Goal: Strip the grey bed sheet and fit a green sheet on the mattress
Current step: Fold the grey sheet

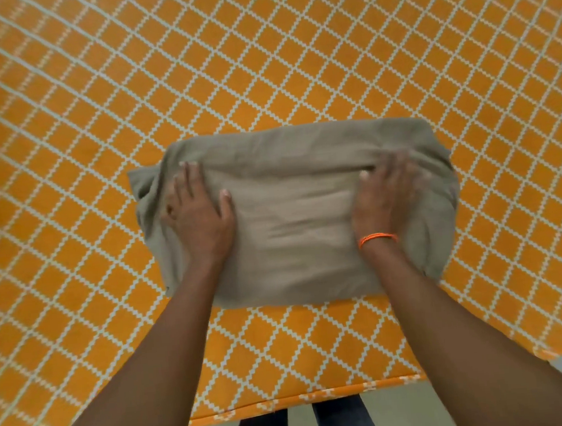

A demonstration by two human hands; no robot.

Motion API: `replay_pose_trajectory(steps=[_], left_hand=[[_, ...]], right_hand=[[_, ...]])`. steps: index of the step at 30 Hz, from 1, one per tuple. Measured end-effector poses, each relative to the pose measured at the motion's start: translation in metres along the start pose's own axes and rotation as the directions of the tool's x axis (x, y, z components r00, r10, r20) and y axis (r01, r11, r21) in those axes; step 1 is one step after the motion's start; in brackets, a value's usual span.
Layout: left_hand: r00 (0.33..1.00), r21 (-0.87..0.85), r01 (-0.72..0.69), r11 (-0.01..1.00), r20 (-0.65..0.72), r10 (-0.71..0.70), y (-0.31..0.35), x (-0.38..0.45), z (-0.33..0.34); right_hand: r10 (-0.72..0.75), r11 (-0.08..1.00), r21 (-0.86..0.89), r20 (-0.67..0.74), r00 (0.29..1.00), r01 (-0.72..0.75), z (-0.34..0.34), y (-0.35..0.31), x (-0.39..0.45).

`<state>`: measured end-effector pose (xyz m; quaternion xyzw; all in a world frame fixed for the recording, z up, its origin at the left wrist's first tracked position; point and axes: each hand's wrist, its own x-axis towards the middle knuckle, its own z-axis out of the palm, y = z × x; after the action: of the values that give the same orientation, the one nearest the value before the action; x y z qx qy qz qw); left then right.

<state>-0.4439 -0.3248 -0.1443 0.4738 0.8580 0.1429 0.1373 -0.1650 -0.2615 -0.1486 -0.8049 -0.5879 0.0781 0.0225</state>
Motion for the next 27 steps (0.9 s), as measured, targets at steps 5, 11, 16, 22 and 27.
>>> replay_pose_trajectory(steps=[5, 11, 16, 22, 27], left_hand=[[0.918, 0.137, -0.394, 0.909, 0.105, 0.382, 0.004, 0.001, 0.024], [0.966, 0.229, -0.244, 0.942, 0.141, 0.216, -0.030, 0.023, 0.024], [0.979, 0.167, -0.154, 0.974, 0.159, 0.128, -0.035, 0.034, 0.020], [0.980, 0.145, -0.054, 0.988, 0.197, 0.025, -0.030, 0.035, 0.019], [0.976, 0.109, -0.062, 0.992, 0.216, 0.037, -0.032, 0.035, 0.016]], right_hand=[[-0.713, 0.695, -0.027, 0.102, 0.694, 0.718, 0.036, -0.125, -0.062], [-0.721, 0.678, -0.002, 0.197, 0.665, 0.735, 0.057, -0.105, -0.034], [-0.624, 0.775, 0.017, 0.184, 0.759, 0.632, 0.048, -0.066, 0.008], [-0.374, 0.916, -0.065, 0.212, 0.903, 0.395, 0.028, 0.006, 0.045], [-0.237, 0.968, -0.008, 0.281, 0.930, 0.249, 0.017, 0.058, 0.050]])
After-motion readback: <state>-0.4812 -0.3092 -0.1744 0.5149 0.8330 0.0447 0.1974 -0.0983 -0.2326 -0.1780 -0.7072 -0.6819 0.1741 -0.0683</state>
